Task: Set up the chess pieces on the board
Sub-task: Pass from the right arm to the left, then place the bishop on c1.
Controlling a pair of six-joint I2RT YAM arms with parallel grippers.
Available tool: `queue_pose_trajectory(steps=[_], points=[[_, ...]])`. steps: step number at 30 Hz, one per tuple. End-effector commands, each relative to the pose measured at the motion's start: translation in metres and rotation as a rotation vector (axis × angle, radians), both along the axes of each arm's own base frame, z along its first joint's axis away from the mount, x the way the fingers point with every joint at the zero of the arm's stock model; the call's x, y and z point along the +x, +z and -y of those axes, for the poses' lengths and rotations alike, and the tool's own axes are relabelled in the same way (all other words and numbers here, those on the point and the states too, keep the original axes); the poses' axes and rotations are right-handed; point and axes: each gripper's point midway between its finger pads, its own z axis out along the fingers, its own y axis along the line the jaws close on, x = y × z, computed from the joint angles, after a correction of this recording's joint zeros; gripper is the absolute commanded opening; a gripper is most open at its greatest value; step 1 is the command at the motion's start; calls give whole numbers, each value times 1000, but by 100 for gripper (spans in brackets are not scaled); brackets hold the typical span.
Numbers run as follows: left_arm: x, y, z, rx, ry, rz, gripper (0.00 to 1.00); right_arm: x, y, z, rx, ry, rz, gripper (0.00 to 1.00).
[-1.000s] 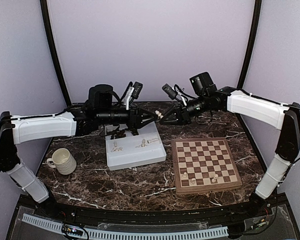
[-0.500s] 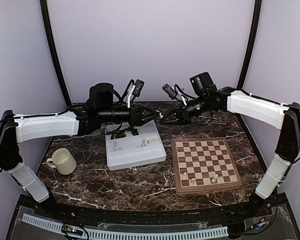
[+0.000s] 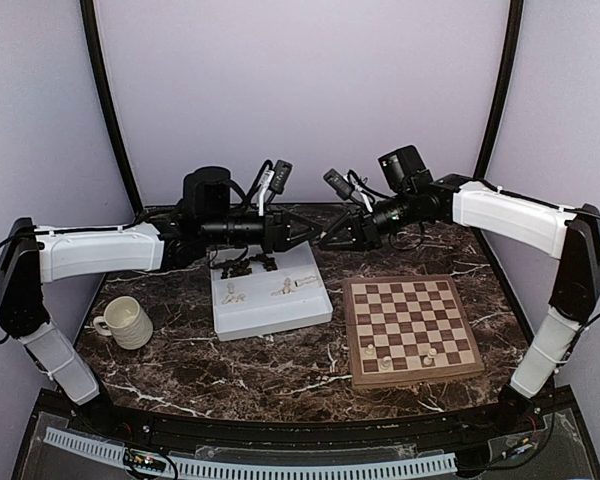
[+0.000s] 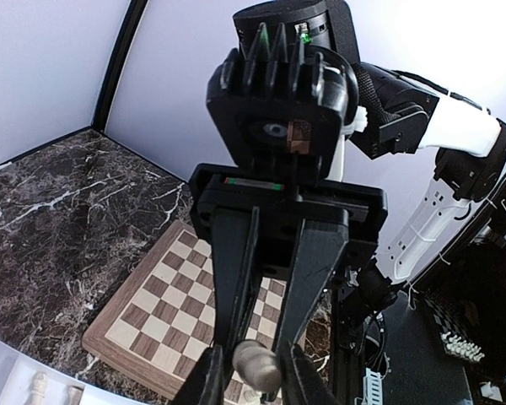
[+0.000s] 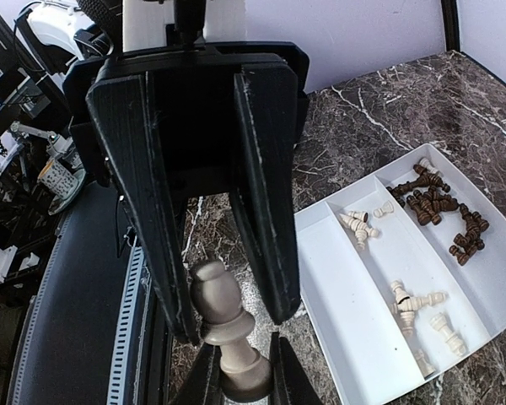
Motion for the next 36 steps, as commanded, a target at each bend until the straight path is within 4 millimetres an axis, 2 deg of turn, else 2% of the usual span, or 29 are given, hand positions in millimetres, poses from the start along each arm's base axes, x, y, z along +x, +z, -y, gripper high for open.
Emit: queue_pose_trajectory(steps=[1,5,9,10,14,15,18,20,23,27,30,33,36], points=[[-3,22,6,-55,-35,28,25,3,-3,-1,7,1,-5,7],[-2,21,6,-54,-34,25,20,3,-4,-1,4,0,-6,7],[-3,21,6,-49,-32,29,11,4,-5,-1,0,-4,-4,7],[-2,20,6,-45,-29,27,10,4,-5,0,-3,-6,-1,9],[-2,18,4,-18,-22,33,7,7,4,14,-15,-21,38,30],[-2,20,3,-12,-20,44,7,9,9,22,-12,-35,51,37],[-5,19,0,24,-18,60,6,19,25,57,13,-96,81,46],[-9,17,-1,54,-18,78,6,29,33,91,19,-168,91,48],[-19,11,6,109,-34,94,7,39,32,135,6,-283,99,48],[-38,8,24,163,-79,138,7,48,21,193,2,-453,95,49],[-55,-1,44,206,-126,166,7,54,4,234,-12,-602,81,49],[-69,-9,61,253,-156,186,7,56,-14,260,-33,-728,93,49],[-89,-26,82,301,-202,207,7,50,-28,269,-56,-788,140,49]])
